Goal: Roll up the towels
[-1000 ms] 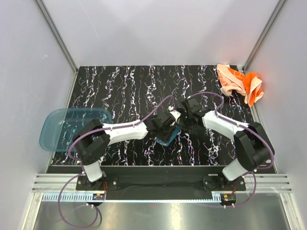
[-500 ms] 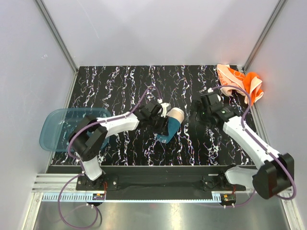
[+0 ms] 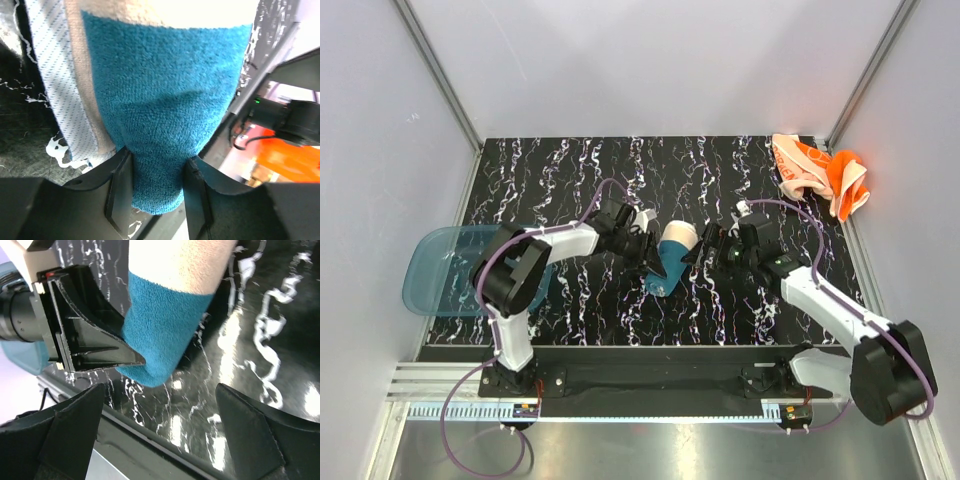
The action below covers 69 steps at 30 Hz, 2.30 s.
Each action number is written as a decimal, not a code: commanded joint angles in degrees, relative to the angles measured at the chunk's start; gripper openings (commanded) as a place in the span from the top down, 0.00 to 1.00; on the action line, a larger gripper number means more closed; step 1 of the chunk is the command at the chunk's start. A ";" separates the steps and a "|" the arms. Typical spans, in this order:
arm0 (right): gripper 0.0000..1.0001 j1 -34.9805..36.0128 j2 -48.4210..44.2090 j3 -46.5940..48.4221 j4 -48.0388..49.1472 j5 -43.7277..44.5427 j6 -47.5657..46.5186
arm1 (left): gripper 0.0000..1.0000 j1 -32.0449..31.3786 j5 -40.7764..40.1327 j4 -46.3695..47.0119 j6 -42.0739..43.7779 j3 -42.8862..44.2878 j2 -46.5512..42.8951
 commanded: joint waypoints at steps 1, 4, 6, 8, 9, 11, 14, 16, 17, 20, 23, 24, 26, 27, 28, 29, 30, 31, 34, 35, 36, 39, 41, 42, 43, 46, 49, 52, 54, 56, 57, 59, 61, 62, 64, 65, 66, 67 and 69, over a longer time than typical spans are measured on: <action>0.00 0.09 2.68 -1.86 13.81 -4.85 1.32 | 0.58 1.10 2.62 -2.58 -1.32 0.71 3.12; 0.00 0.01 5.58 -2.92 19.17 -3.36 0.79 | 0.58 1.98 4.72 -1.35 -2.20 0.10 4.71; 0.00 0.09 7.86 -3.10 22.59 -2.48 0.18 | 0.58 2.42 4.90 -1.52 -2.11 0.10 5.67; 0.00 0.01 9.53 -3.36 24.97 -2.12 0.00 | 0.57 2.86 5.43 -1.52 -2.02 0.19 6.20; 0.00 -0.08 11.37 -3.45 27.59 -2.12 0.00 | 0.57 3.04 5.61 -1.52 -2.02 0.27 6.72; 0.00 0.01 13.66 -3.54 30.07 -2.03 0.00 | 0.57 3.74 5.96 -1.96 -2.02 0.71 7.34; 0.00 -0.17 18.85 -3.36 35.61 -3.44 0.18 | 0.57 5.32 6.75 -1.88 -2.11 0.63 8.22; 0.00 -0.26 23.06 -3.19 39.73 -4.76 0.79 | 0.57 5.76 7.28 -2.22 -1.68 0.80 8.84; 0.00 -0.17 24.47 -3.19 41.05 -5.19 1.40 | 0.57 6.02 7.28 -3.44 -1.24 1.24 9.19; 0.00 -0.26 30.96 -3.28 47.98 -6.95 2.81 | 0.56 6.38 7.63 -3.99 -0.71 2.12 10.33; 0.00 -0.26 35.63 -3.28 51.87 -8.27 4.13 | 0.56 6.64 8.07 -3.99 -0.71 2.38 11.21; 0.00 -0.26 36.60 -3.28 54.49 -9.23 4.39 | 0.56 6.64 8.16 -4.16 -0.44 2.56 11.82; 0.00 -0.26 39.41 -3.62 57.22 -10.12 5.53 | 0.56 6.64 8.42 -4.34 -0.35 2.82 12.44; 0.00 -0.26 40.30 -3.71 60.20 -11.16 5.97 | 0.56 6.64 8.42 -4.34 -0.35 3.00 13.05; 0.01 -0.17 41.09 -4.24 61.79 -11.61 6.59 | 0.56 6.64 8.68 -4.34 -0.35 3.09 13.23; 0.03 -0.26 42.66 -4.50 65.20 -12.14 7.90 | 0.56 6.64 8.60 -4.25 -0.35 3.17 13.32; 0.06 -0.17 43.29 -5.29 66.98 -13.10 8.61 | 0.56 6.64 8.51 -4.25 -0.44 3.26 13.58; 0.11 -0.17 43.82 -5.73 68.56 -13.46 9.31 | 0.56 6.64 8.51 -4.25 -0.44 3.44 13.59; 0.44 -0.08 45.23 -6.70 72.88 -14.95 10.90 | 0.54 6.64 8.16 -4.25 -0.44 3.70 13.24; 0.55 -0.08 45.31 -6.88 74.10 -15.22 11.42 | 0.53 6.64 8.07 -4.16 -0.44 3.70 12.71; 0.60 0.01 45.23 -7.14 74.46 -15.74 11.51 | 0.53 6.64 7.98 -4.16 -0.44 3.70 12.53; 0.74 -0.08 44.00 -7.84 75.34 -16.36 12.22 | 0.49 6.64 7.54 -4.42 -0.18 3.70 11.30; 0.75 0.01 42.16 -8.20 75.34 -16.45 12.74 | 0.40 6.64 7.37 -4.51 0.00 3.53 9.56; 0.75 0.01 41.37 -8.72 75.26 -16.62 12.83 | 0.37 6.64 7.10 -4.42 0.00 3.09 8.67; 0.75 0.01 40.49 -8.90 75.17 -16.71 13.01 | 0.34 6.64 7.02 -3.99 0.00 2.74 7.62; 0.75 -0.08 36.27 -9.07 71.49 -17.06 12.31 | 0.22 6.64 6.49 -3.37 -0.18 1.42 2.18; 0.75 -0.08 29.44 -8.90 64.13 -16.98 10.47 | 0.05 6.73 5.35 -4.60 1.05 0.72 -5.28; 0.75 -0.08 24.94 -8.20 59.10 -16.89 8.89 | 0.01 6.82 3.06 -4.95 1.32 -0.25 -10.04; 0.75 -0.08 20.02 -7.50 54.35 -16.80 8.27 | 0.01 6.99 3.06 -4.17 0.88 -0.78 -13.74; 0.75 -0.08 15.10 -7.06 50.32 -16.97 8.35 | 0.01 7.08 3.32 -1.71 -0.26 -2.09 -16.63; 0.75 0.01 13.34 -6.45 49.43 -17.15 8.61 | 0.01 7.08 4.11 1.00 -0.96 -2.62 -17.43; 0.76 0.01 8.24 -5.83 46.53 -17.24 9.84 | 0.01 7.08 5.08 4.08 -3.42 -4.55 -19.19; 0.75 0.27 3.51 -4.25 44.59 -16.98 10.81 | 0.01 7.08 6.05 8.21 -4.65 -5.78 -20.16; 0.76 0.36 2.26 -3.72 42.84 -16.89 11.16 | 0.01 7.00 6.31 9.54 -5.97 -6.31 -20.86; 0.75 0.79 -0.90 -1.79 41.43 -16.80 12.04 | 0.01 6.91 7.45 13.75 -7.29 -7.98 -21.39; 0.76 0.97 -1.70 -0.91 39.33 -16.54 11.78 | 0.01 6.82 8.06 15.34 -8.95 -8.33 -22.00; 0.75 1.15 -2.23 0.66 38.27 -16.36 11.60 | 0.01 6.56 8.94 17.79 -9.58 -8.69 -22.27; 0.75 1.24 -2.93 1.29 37.30 -16.36 11.34 | 0.01 5.95 9.12 18.60 -10.02 -8.78 -23.06; 0.75 1.50 -3.02 2.61 35.19 -16.01 10.81 | 0.01 5.41 10.08 22.01 -11.42 -9.04 -24.03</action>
